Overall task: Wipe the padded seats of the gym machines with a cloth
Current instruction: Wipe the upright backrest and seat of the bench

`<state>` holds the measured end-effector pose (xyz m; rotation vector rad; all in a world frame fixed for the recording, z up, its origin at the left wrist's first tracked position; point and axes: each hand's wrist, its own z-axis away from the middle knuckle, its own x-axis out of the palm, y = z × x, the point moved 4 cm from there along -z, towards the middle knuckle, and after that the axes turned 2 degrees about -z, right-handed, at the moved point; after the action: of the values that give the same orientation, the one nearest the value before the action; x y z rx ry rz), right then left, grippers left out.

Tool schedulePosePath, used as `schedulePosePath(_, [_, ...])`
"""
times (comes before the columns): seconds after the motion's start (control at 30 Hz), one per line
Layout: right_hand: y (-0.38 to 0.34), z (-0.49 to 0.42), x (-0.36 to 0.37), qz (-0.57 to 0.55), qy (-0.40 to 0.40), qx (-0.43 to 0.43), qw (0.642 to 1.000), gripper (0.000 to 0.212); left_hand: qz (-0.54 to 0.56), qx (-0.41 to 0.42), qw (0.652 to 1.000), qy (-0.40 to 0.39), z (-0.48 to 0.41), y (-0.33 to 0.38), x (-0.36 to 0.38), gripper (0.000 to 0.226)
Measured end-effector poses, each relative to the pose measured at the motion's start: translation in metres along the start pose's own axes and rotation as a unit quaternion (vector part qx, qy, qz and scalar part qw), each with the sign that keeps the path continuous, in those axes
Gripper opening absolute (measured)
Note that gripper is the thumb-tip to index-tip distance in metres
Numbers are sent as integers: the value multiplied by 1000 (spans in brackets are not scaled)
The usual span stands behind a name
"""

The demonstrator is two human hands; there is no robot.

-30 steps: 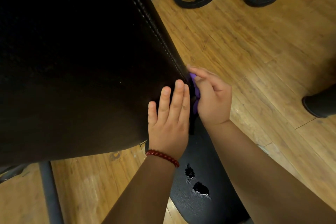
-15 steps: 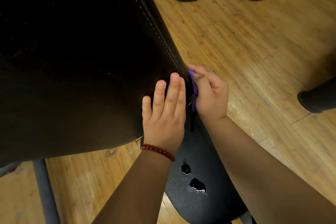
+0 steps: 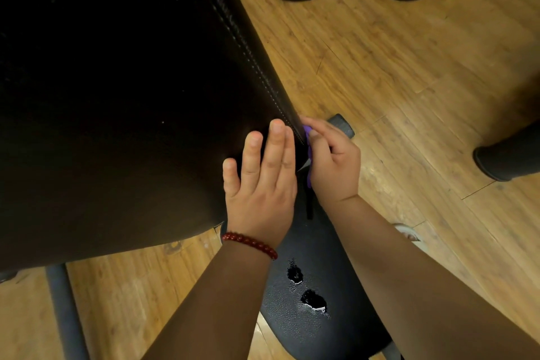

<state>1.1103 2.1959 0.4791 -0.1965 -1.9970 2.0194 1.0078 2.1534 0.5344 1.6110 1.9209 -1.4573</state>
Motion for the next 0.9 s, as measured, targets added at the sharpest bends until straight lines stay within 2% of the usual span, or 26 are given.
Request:
schedulePosePath(0.13, [26, 0, -12, 82, -65, 12, 994, 26, -4, 8, 1000, -5, 0, -1, -2, 83])
schedulePosePath(0.2, [30, 3, -22, 138, -101, -13, 985, 25, -9, 9, 1000, -13, 0, -1, -3, 80])
schedulePosePath(0.3, [25, 9, -34, 239, -151, -79, 956, 26, -11, 11, 999, -31, 0, 0, -7, 78])
schedulePosePath(0.4, [15, 13, -44, 305, -184, -99, 929, 26, -3, 10, 998, -59, -1, -1, -13, 81])
schedulePosePath(0.53, [-11, 16, -47, 349, -223, -162, 896, 32, 34, 21, 993, -110, 1, -2, -25, 85])
schedulePosePath(0.7, [-37, 25, -44, 389, -321, -221, 834, 36, 93, 41, 974, -200, 17, -3, -42, 96])
schedulePosePath(0.9, [-92, 44, -42, 397, -390, -300, 775, 33, 116, -18, 960, -255, 33, -32, -71, 91])
